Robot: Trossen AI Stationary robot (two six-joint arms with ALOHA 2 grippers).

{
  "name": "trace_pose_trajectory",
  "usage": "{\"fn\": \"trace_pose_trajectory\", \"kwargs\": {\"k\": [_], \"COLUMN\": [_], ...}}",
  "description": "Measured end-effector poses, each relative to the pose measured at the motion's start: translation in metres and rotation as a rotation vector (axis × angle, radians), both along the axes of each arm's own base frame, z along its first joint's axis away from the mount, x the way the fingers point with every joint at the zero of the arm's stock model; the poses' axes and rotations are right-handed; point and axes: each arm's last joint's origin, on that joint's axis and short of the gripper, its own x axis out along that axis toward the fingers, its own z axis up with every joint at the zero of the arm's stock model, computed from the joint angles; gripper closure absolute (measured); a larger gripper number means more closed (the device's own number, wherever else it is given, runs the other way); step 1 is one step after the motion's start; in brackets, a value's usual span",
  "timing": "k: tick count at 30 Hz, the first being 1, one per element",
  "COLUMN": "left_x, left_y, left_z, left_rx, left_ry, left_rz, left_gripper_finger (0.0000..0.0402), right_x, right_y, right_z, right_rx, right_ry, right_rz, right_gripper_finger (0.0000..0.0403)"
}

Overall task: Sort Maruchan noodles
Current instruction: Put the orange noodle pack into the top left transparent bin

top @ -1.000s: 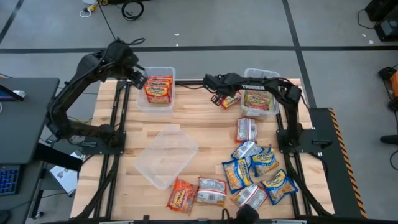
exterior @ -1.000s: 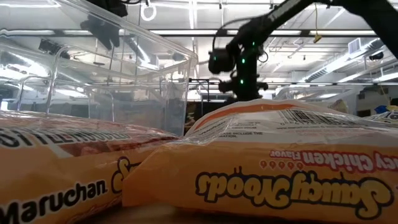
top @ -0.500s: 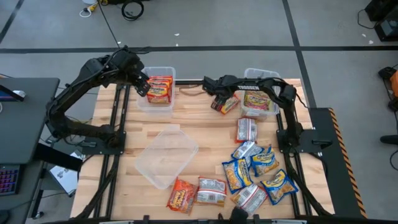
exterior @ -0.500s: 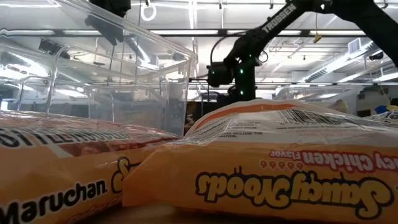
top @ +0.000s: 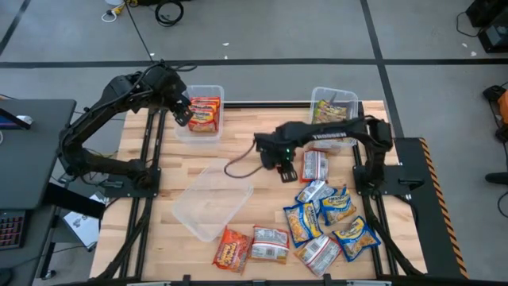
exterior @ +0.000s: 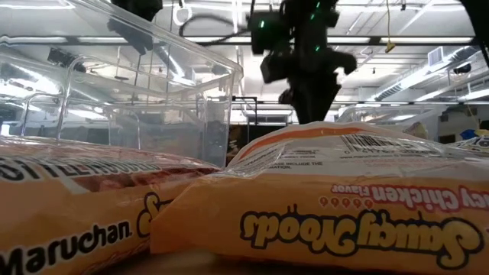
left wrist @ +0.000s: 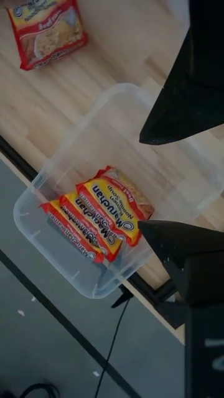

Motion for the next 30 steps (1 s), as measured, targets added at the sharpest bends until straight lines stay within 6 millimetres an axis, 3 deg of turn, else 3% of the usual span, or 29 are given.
{"fn": "trace_pose_trajectory", "kwargs": {"k": [5,14,20,25,30], "left_x": [0.001,-0.003,-0.007,-0.01,-0.01], "left_y": [-0.001,-0.004,-0.007,-0.009,-0.008], "left_z": [0.0,0.0,0.0,0.001,0.001], "left_rx": [0.01,-0.005,-0.012,-0.001,0.014], "left_ry": [0.014,0.035,0.051,0.061,0.083], "left_rz": [-0.03,-0.031,-0.038,-0.06,-0.086], "left_gripper_finger": [0.0187,0.0187,0.0187,0.0187,0.0187], "right_x": [-0.005,-0.013,-0.012,0.001,0.021], "right_y": [0.017,-0.007,-0.034,-0.046,-0.034], "right_z": [0.001,-0.064,-0.09,-0.093,-0.07], "right_rx": [-0.189,-0.394,-0.544,-0.505,-0.405], "right_ry": [0.026,0.293,0.397,0.232,-0.053], "right_rz": [-0.054,0.101,0.063,0.007,-0.003], "right_gripper_finger": [0.0249,0.0254,0.0259,0.0261,0.0262]}}
